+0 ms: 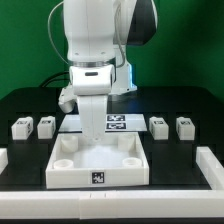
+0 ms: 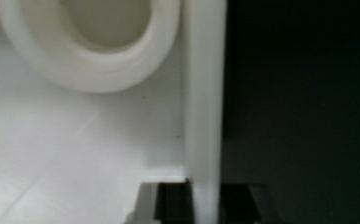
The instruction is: Assemble one leg
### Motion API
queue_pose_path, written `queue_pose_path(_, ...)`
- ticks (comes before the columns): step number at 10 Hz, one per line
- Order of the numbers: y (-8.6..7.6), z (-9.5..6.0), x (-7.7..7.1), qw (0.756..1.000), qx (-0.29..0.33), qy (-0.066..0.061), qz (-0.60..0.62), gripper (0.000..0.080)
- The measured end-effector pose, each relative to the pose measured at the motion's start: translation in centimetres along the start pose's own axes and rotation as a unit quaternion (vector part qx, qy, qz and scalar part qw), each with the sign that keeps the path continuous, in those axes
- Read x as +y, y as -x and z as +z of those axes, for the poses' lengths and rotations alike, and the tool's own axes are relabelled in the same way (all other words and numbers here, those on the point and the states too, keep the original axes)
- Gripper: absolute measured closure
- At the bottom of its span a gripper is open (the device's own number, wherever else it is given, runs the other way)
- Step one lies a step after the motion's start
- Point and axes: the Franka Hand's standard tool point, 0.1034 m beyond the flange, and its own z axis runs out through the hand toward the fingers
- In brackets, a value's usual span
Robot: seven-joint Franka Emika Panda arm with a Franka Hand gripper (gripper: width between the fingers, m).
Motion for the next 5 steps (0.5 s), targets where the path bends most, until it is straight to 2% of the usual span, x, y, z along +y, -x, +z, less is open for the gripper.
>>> queue_pose_path(4,0.5,-0.3,0.4,1.0,0.0,0.001,0.002,0.0744)
queue_pose_path(5,0.5,-1.3,2.2,1.0,-0.002,0.007,0.014,0.0744)
